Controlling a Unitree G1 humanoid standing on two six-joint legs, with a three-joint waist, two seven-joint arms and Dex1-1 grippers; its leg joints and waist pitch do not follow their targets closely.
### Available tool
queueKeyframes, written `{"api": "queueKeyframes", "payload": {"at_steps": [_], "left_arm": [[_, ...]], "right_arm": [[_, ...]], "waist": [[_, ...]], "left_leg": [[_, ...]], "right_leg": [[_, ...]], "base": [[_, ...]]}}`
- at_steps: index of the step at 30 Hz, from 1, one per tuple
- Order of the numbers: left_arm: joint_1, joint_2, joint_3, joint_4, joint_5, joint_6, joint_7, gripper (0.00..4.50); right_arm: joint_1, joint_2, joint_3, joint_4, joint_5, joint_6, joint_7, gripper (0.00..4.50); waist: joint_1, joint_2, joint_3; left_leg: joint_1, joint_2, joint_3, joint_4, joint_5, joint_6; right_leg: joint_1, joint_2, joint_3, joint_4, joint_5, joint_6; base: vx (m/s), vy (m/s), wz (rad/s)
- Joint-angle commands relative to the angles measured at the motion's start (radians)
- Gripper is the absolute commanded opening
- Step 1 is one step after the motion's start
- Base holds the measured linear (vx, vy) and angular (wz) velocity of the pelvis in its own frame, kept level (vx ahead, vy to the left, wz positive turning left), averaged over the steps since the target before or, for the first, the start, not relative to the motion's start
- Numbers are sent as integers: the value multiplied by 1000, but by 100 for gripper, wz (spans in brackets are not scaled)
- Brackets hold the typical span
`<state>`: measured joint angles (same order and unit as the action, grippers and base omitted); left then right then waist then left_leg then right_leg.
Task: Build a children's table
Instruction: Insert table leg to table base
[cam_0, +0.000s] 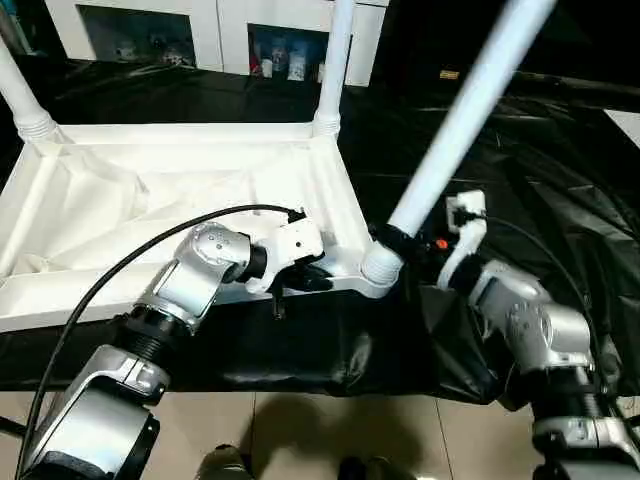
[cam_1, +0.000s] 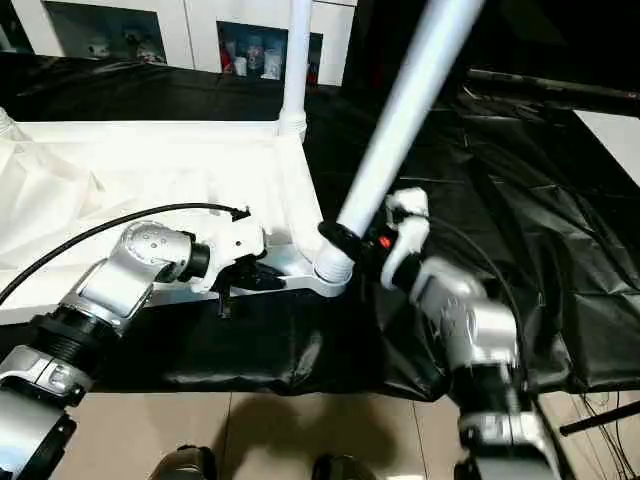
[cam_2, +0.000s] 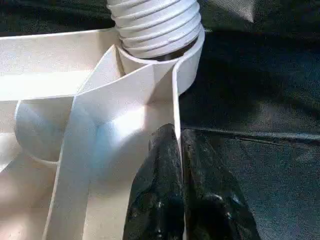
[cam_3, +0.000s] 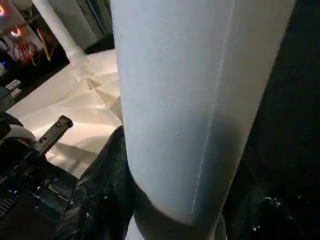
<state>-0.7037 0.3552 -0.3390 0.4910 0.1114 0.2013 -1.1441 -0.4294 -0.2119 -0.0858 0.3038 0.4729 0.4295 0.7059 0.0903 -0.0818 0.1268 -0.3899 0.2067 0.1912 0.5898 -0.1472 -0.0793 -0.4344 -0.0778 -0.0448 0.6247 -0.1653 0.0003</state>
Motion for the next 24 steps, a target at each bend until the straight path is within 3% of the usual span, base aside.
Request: {"api": "queueKeyframes", "payload": {"at_steps": [1, 6, 11, 13, 14, 17, 19, 24], "left_arm": [[1, -4, 6, -21, -10, -1, 28, 0], [-2, -6, 4, -14, -9, -2, 28, 0], [-5, -1, -2, -10, -2, -8, 23, 0], [-4, 3, -6, -7, 2, -14, 20, 0], [-5, 4, -10, -6, 7, -16, 21, 0], [-5, 6, -22, -9, 14, -15, 12, 0], [-2, 11, -31, -15, 20, -19, 3, 0], [1, 19, -40, -26, 25, -26, -8, 0]], "right_arm": [[60, 12, 17, 23, -31, -17, -7, 188], [98, 15, 37, 23, -67, -78, -4, 188], [136, -36, 141, -20, -170, -146, 22, 187], [139, -48, 165, -37, -187, -146, 33, 187], [139, -54, 174, -43, -192, -146, 40, 186], [121, -72, 189, -44, -197, -131, 64, 186], [109, -80, 193, -34, -199, -130, 77, 186], [72, -116, 209, -9, -174, -74, 145, 186]], "waist": [[-2, 8, -68], [-2, 13, -69], [-2, 12, -69], [-2, 13, -69], [-4, 4, -69], [-4, 6, -65], [-5, 0, -64], [-9, -3, -63]], "left_leg": [[23, 20, -12, -77, -291, 8], [23, 21, -14, -81, -316, 1], [23, 20, -14, -83, -318, 2], [24, 21, -14, -84, -314, 4], [23, 21, -12, -84, -309, 7], [24, 22, -13, -86, -311, 14], [25, 23, -14, -87, -315, 16], [24, 23, -14, -89, -303, 23]], "right_leg": [[43, -59, 37, -93, -357, -168], [44, -61, 37, -96, -372, -166], [45, -59, 38, -98, -377, -160], [46, -58, 38, -98, -368, -160], [46, -56, 37, -99, -364, -157], [45, -59, 38, -102, -386, -157], [45, -61, 38, -104, -410, -150], [46, -60, 38, -103, -400, -153]], "base": [[0, 0, 0], [0, 0, 0], [0, 0, 0], [0, 0, 0], [0, 0, 0], [0, 0, 0], [0, 0, 0], [0, 0, 0]]}}
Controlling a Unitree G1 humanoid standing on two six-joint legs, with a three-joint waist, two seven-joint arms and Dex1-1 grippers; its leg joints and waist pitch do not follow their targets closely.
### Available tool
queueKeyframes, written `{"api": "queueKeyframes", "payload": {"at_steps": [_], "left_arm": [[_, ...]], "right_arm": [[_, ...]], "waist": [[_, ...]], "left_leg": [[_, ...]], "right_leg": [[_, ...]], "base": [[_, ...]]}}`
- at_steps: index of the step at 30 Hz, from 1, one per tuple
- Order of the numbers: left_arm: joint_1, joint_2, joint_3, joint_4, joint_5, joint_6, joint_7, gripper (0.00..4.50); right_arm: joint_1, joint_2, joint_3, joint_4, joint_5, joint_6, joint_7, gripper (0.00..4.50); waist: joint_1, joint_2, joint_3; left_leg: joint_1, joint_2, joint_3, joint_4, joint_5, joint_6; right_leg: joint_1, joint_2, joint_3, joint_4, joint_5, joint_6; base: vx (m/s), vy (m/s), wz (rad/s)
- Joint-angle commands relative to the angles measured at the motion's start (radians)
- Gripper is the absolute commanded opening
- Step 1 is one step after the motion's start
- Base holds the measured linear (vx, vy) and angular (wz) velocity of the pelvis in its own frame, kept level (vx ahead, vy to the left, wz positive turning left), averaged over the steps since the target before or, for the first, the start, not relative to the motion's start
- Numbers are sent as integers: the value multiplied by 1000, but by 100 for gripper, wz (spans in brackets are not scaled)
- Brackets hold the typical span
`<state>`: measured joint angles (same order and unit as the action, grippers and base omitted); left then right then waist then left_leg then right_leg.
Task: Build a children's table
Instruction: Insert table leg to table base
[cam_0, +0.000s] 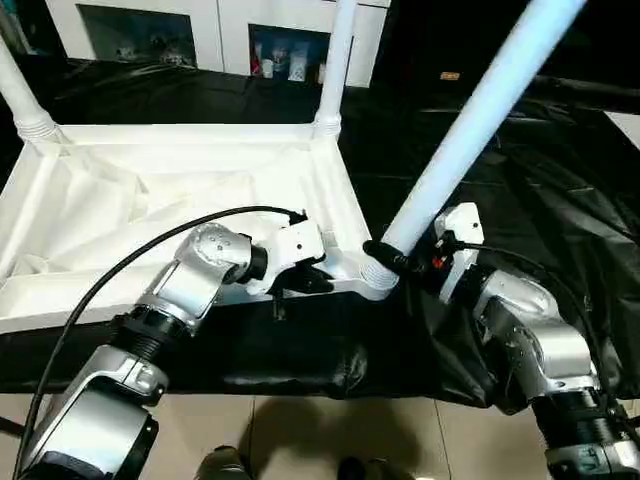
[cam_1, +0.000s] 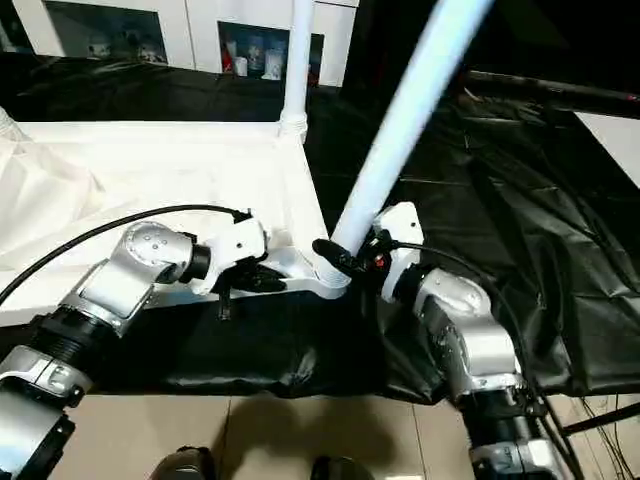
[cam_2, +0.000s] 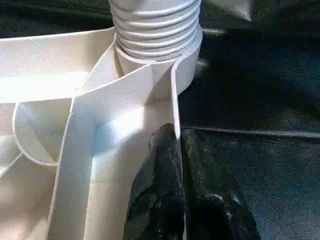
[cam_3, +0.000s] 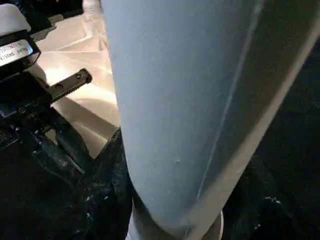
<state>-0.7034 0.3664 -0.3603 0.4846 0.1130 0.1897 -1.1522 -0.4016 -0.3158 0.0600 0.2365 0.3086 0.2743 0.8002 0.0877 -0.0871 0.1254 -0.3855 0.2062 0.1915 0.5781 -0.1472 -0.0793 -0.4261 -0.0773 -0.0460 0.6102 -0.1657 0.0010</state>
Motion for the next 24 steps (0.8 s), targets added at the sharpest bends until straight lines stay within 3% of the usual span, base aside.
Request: {"api": "queueKeyframes", "payload": {"at_steps": [1, 7, 12, 16, 20, 24], "left_arm": [[0, 8, -19, -19, 20, -16, -2, 0], [13, 21, -39, -41, 2, -53, -59, 0], [33, 40, -58, -76, -13, -91, -113, 0], [45, 50, -65, -99, -33, -110, -153, 0], [44, 72, -76, -101, -11, -135, -165, 0], [43, 77, -75, -96, -11, -141, -164, 0]], "right_arm": [[43, -17, 63, 61, -4, 96, 67, 186], [51, -51, 83, 105, 7, 121, 166, 186], [81, -64, 108, 98, 8, 66, 245, 186], [113, -76, 124, 63, 20, 56, 295, 186], [139, -102, 173, 42, -25, 9, 337, 186], [141, -87, 159, 64, -35, -5, 320, 186]], "waist": [[-5, -2, -59], [-3, -5, -61], [-4, -6, -56], [-2, -7, -57], [-1, -3, -57], [-1, -3, -57]], "left_leg": [[21, 25, -13, -76, -304, 26], [24, 29, -11, -77, -287, 30], [27, 31, -13, -83, -325, 21], [28, 32, -11, -86, -304, 25], [28, 33, -8, -86, -280, 32], [28, 33, -8, -89, -287, 26]], "right_leg": [[35, -61, 40, -89, -404, -151], [35, -60, 41, -85, -338, -170], [33, -63, 42, -88, -361, -169], [38, -61, 41, -85, -299, -182], [40, -59, 41, -82, -249, -195], [41, -60, 41, -84, -267, -193]], "base": [[0, 0, 0], [0, 0, 0], [0, 0, 0], [0, 0, 0], [0, 0, 0], [0, 0, 0]]}}
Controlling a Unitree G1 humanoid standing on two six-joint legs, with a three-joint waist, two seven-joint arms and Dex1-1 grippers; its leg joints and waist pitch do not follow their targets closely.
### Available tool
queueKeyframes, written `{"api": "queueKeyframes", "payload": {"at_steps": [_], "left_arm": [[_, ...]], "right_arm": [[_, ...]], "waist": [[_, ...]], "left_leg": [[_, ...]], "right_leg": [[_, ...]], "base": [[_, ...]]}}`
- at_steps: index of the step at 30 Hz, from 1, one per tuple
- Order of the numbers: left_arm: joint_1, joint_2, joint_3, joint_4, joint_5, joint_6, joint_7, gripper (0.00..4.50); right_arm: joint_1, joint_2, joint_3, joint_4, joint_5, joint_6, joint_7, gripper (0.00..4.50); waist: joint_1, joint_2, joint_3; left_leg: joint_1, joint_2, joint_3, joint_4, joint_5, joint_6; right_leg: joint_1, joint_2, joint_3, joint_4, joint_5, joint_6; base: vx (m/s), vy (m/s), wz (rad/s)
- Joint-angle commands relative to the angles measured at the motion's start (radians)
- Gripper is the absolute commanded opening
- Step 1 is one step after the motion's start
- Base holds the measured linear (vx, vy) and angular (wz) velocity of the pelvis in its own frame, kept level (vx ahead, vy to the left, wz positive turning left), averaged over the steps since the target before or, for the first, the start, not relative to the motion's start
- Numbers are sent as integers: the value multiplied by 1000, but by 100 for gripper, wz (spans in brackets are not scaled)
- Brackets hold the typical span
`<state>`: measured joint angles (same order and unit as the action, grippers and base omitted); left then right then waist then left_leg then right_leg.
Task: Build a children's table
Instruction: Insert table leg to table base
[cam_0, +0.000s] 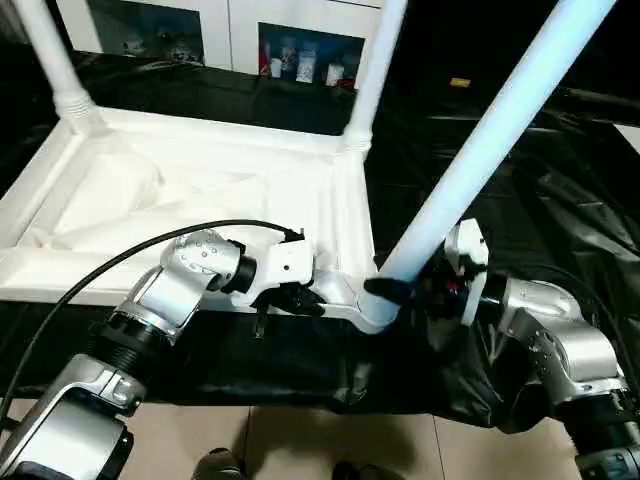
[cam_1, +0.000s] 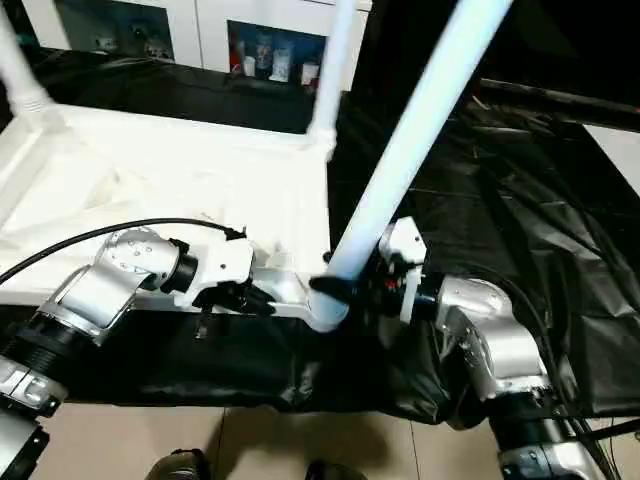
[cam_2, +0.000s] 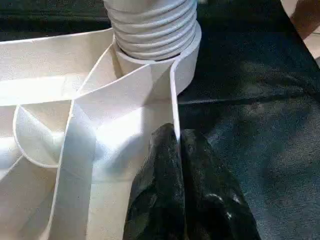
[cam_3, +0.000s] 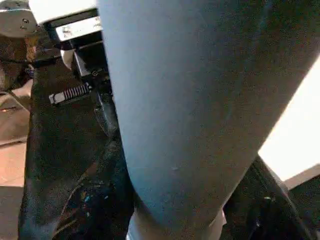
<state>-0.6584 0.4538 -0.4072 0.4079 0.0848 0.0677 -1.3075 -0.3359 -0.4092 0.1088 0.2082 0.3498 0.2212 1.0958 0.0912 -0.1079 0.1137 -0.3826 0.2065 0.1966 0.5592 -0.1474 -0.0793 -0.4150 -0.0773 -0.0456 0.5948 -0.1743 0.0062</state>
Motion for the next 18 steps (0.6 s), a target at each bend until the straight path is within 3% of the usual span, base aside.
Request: {"api": "queueKeyframes", "payload": {"at_steps": [1, 3, 8, 12, 18], "left_arm": [[-2, -9, -28, -19, 16, -20, -8, 0], [-1, -8, -28, -19, 18, -19, -7, 0], [2, -6, -25, -20, 17, -15, 2, 0], [4, -6, -24, -18, 12, -14, 7, 0], [-3, -14, -21, -4, 16, -18, 21, 0]], "right_arm": [[71, 15, 99, 111, -82, 38, 6, 186], [62, 29, 82, 132, -84, 31, -26, 186], [35, 78, -14, 134, 17, 107, -104, 186], [44, 90, -66, 113, 61, 161, -139, 186], [77, 84, -91, 84, 74, 177, -161, 186]], "waist": [[-5, 18, -44], [-8, 17, -41], [-11, 19, -42], [-8, 19, -44], [-4, 22, -47]], "left_leg": [[25, 33, -14, -71, -293, 23], [25, 33, -15, -76, -329, 11], [30, 35, -22, -81, -402, -14], [29, 35, -19, -80, -368, -12], [27, 35, -14, -78, -326, -5]], "right_leg": [[29, -61, 41, -69, -264, -198], [26, -61, 41, -74, -309, -189], [21, -64, 42, -84, -404, -170], [22, -63, 43, -81, -358, -172], [25, -61, 43, -75, -282, -192]], "base": [[0, 0, 0], [0, 0, 0], [0, 0, 0], [0, 0, 0], [0, 0, 0]]}}
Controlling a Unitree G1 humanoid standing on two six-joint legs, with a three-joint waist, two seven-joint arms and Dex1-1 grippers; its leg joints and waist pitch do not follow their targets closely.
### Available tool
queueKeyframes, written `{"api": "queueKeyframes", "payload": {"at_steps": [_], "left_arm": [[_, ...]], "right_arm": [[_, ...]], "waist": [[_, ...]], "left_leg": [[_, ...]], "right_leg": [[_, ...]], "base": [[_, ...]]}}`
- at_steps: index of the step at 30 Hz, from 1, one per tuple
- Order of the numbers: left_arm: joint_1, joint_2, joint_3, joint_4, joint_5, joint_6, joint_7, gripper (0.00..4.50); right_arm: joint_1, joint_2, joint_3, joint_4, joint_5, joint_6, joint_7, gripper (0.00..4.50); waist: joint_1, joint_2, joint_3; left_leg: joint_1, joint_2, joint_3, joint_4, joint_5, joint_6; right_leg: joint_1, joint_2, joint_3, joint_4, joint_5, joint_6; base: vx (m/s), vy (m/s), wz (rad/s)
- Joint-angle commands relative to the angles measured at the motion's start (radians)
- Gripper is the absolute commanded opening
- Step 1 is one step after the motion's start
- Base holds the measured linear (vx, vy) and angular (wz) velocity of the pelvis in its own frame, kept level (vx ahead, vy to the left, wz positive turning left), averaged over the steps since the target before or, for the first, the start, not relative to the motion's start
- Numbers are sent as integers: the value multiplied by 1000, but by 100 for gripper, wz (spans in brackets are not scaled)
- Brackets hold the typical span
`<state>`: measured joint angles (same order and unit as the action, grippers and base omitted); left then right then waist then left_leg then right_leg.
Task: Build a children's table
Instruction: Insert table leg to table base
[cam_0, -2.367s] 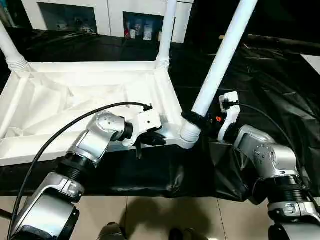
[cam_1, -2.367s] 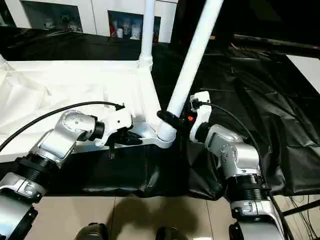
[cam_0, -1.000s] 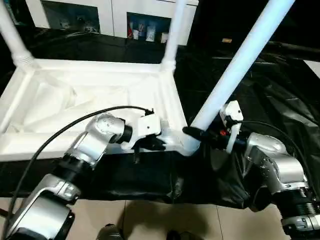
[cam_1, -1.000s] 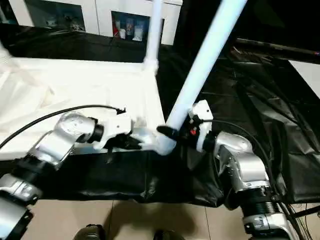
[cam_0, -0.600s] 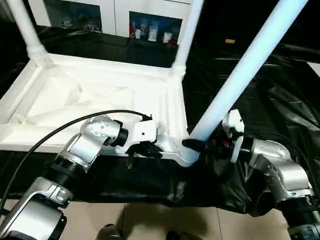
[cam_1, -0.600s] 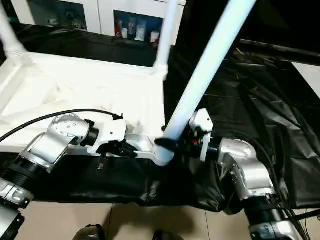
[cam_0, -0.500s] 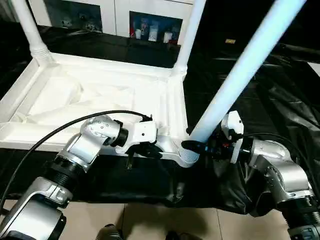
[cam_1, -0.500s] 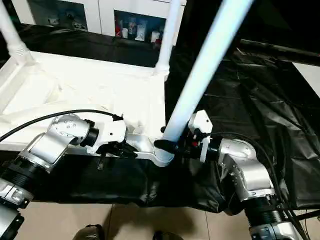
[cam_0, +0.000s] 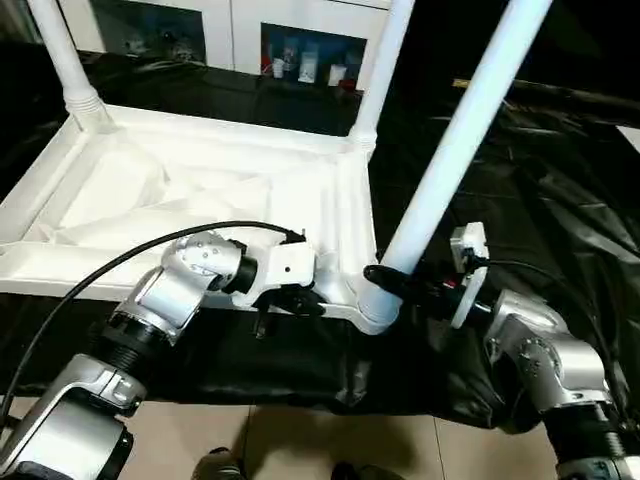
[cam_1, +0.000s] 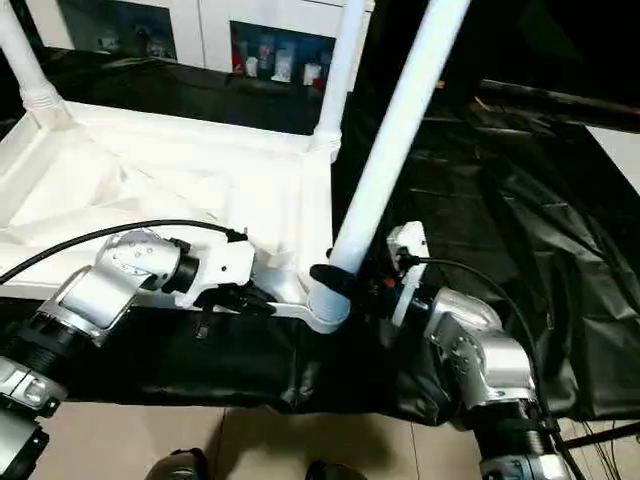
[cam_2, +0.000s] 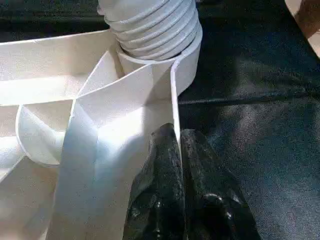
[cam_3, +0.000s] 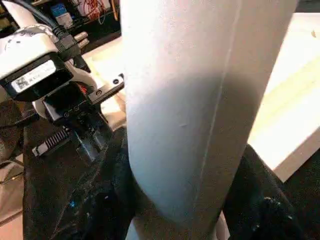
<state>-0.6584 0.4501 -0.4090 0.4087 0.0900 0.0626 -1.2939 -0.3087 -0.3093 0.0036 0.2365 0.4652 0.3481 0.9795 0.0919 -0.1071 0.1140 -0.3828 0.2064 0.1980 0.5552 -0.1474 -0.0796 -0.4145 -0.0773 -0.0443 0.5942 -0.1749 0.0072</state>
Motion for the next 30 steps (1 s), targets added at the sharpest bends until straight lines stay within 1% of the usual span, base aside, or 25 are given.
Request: {"api": "queueKeyframes", "payload": {"at_steps": [1, 2, 3, 4, 5, 6, 7, 8, 9, 11, 12, 13, 15, 16, 18, 20, 21, 23, 24, 25, 27, 28, 30], "left_arm": [[-10, -16, -16, 8, 15, -18, 23, 0], [-10, -16, -16, 8, 15, -18, 23, 0], [-13, -18, -15, 12, 16, -18, 29, 0], [-15, -20, -14, 17, 18, -19, 35, 0], [-16, -21, -14, 19, 19, -20, 38, 0], [-17, -22, -12, 20, 19, -19, 42, 0], [-18, -25, -9, 22, 18, -18, 46, 0], [-18, -26, -7, 23, 17, -17, 48, 0], [-18, -28, -5, 25, 16, -15, 51, 0], [-19, -31, -4, 27, 17, -15, 55, 0], [-20, -33, -3, 30, 18, -15, 56, 0], [-20, -33, -3, 30, 18, -15, 56, 0], [-21, -34, -4, 34, 20, -17, 59, 0], [-22, -35, -4, 36, 20, -18, 60, 0], [-22, -34, -5, 37, 20, -20, 62, 0], [-22, -33, -5, 37, 20, -20, 64, 0], [-22, -33, -5, 37, 20, -20, 64, 0], [-21, -33, -5, 36, 21, -19, 66, 0], [-21, -33, -5, 35, 21, -18, 67, 0], [-19, -34, -5, 34, 21, -16, 71, 0], [-16, -35, -4, 32, 22, -14, 74, 0], [-14, -37, -3, 29, 22, -10, 77, 0], [-14, -37, -3, 28, 22, -9, 79, 0]], "right_arm": [[91, -5, -5, 15, -27, 43, -72, 186], [91, -5, -5, 15, -27, 43, -72, 186], [110, -1, -8, 0, -29, 31, -84, 186], [130, 11, -16, -16, -33, 14, -108, 186], [142, 19, -20, -24, -38, 3, -124, 186], [160, 32, -26, -40, -47, -17, -151, 186], [174, 45, -33, -50, -46, -26, -169, 186], [181, 53, -37, -53, -46, -31, -177, 186], [193, 68, -44, -58, -41, -38, -192, 186], [210, 85, -50, -66, -39, -50, -213, 186], [221, 93, -49, -69, -44, -62, -227, 186], [221, 94, -49, -69, -44, -63, -228, 186], [237, 102, -39, -79, -63, -87, -247, 186], [246, 97, -21, -88, -88, -105, -251, 186], [263, 87, 16, -112, -135, -138, -260, 186], [273, 89, 35, -137, -152, -147, -270, 186], [273, 91, 37, -143, -152, -146, -272, 186], [274, 94, 40, -150, -153, -144, -276, 186], [275, 95, 41, -153, -153, -144, -278, 186], [276, 99, 41, -153, -153, -148, -284, 186], [280, 103, 42, -152, -152, -158, -293, 186], [290, 114, 40, -158, -143, -160, -303, 186], [299, 121, 41, -163, -139, -163, -310, 186]], "waist": [[-5, 20, -51], [-4, 20, -48], [-1, 23, -48], [-1, 26, -50], [0, 25, -49], [1, 24, -49], [0, 31, -49], [0, 31, -49], [-2, 27, -47], [-1, 27, -46], [-2, 33, -45], [-1, 32, -45], [-1, 38, -42], [-1, 36, -42], [-1, 36, -41], [-1, 33, -37], [-2, 34, -37], [-5, 25, -29], [-7, 26, -27], [-9, 21, -23], [-10, 22, -20], [-11, 18, -16], [-12, 20, -15]], "left_leg": [[27, 35, -15, -74, -324, -6], [27, 35, -15, -75, -323, -6], [34, 37, -13, -74, -335, -7], [29, 36, -16, -77, -346, -13], [31, 37, -15, -77, -357, -15], [31, 37, -16, -77, -369, -17], [28, 36, -20, -80, -384, -24], [28, 36, -20, -80, -384, -24], [29, 36, -20, -81, -405, -27], [30, 36, -22, -81, -428, -28], [30, 36, -24, -84, -440, -32], [29, 36, -25, -84, -443, -34], [28, 36, -27, -86, -454, -36], [29, 36, -27, -86, -459, -38], [26, 36, -27, -87, -456, -38], [24, 35, -27, -89, -450, -35], [24, 35, -28, -89, -450, -34], [23, 35, -28, -90, -463, -28], [24, 35, -29, -91, -475, -26], [26, 35, -30, -91, -483, -24], [25, 36, -32, -94, -477, -21], [25, 36, -31, -95, -473, -19], [26, 36, -32, -98, -473, -19]], "right_leg": [[27, -62, 41, -73, -286, -191], [26, -62, 42, -76, -291, -185], [19, -62, 44, -78, -296, -185], [23, -63, 43, -78, -311, -181], [21, -64, 43, -81, -322, -177], [20, -65, 43, -81, -339, -172], [20, -66, 44, -82, -366, -161], [20, -66, 44, -82, -366, -161], [17, -66, 44, -88, -394, -155], [14, -69, 45, -93, -437, -146], [13, -69, 45, -96, -451, -140], [14, -69, 45, -96, -456, -135], [13, -70, 45, -97, -470, -130], [10, -69, 45, -98, -470, -127], [12, -69, 46, -98, -466, -121], [11, -68, 46, -98, -471, -114], [12, -69, 46, -98, -475, -112], [8, -69, 47, -102, -511, -103], [6, -72, 47, -106, -543, -96], [2, -73, 47, -110, -570, -87], [2, -74, 47, -113, -586, -77], [1, -74, 47, -115, -585, -74], [0, -74, 47, -116, -585, -69]], "base": [[0, 0, 0], [0, 0, 0], [0, 0, 0], [0, 0, 0], [0, 0, 0], [0, 0, 0], [0, 0, 0], [0, 0, 0], [0, 0, 0], [0, 0, 0], [0, 0, 0], [0, 0, 0], [0, 0, 0], [0, 0, 0], [0, 0, 0], [0, 0, 0], [0, 0, 0], [0, 0, 0], [0, 0, 0], [0, 0, 0], [0, 0, 0], [0, 0, 0], [0, 0, 0]]}}
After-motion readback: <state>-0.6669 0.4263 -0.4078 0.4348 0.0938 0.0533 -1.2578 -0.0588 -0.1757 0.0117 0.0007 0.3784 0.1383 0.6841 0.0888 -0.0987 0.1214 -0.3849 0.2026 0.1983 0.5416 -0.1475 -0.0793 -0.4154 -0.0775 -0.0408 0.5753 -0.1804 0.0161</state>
